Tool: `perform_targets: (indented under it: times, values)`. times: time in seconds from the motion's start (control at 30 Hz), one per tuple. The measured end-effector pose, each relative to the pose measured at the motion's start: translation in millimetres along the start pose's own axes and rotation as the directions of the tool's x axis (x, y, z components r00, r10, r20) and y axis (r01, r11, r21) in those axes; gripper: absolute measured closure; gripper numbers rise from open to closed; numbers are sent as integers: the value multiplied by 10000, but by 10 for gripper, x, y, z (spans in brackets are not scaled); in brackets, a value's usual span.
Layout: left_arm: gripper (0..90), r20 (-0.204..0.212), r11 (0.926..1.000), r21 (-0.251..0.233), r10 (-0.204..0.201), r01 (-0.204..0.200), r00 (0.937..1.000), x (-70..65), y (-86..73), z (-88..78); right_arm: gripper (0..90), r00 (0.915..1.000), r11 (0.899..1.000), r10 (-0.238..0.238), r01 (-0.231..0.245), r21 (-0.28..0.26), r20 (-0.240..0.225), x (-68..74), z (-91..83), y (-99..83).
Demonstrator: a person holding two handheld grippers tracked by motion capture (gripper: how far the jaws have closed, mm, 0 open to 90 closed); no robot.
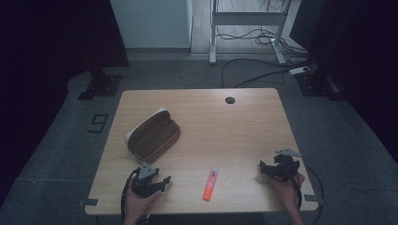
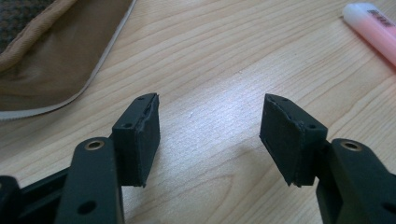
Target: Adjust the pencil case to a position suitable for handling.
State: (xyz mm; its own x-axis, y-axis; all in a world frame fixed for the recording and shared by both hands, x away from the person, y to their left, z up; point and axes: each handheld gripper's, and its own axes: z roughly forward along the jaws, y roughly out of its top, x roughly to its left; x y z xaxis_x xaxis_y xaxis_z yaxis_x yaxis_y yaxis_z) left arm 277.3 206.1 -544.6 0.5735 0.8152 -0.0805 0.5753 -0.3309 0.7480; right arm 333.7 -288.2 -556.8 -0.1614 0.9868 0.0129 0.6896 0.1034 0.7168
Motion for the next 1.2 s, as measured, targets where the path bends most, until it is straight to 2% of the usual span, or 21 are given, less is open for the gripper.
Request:
perform_targets:
  times: [0.17, 0.3, 0.43, 0.9, 1.07, 1.17, 1.2]
  values:
    - [381, -41, 10000, -12, -2, 2, 10000, 16, -5, -8, 0, 10000, 10000, -39, 40, 57, -45, 3, 9, 8]
    - [381, -150, 9999, -97, -139, 137, 9998, 56, -17, -43, 0, 10000, 10000, -23, 24, 59, -60, 6, 10, 10]
    - [380, -87, 9994, -100, -344, 343, 9994, 78, -32, -44, 0, 10000, 10000, -34, 34, 55, -60, 7, 8, 9]
    - [378, -202, 9997, -121, -207, 205, 9996, 48, -14, -74, 24, 9997, 9999, -164, 163, -52, -197, -25, -13, -9]
    - [378, -443, 9988, -405, -287, 269, 9986, 70, 17, -141, 32, 9997, 9999, -158, 157, -66, -187, -27, -15, -10]
    - [378, -517, 9988, -463, -176, 153, 9985, 61, 41, -161, 44, 9997, 9999, -134, 132, -93, -181, -31, -21, -13]
    - [377, -610, 9988, -491, -26, -4, 9981, 57, 68, -181, 61, 9998, 9998, -123, 120, -148, -161, -38, -28, -20]
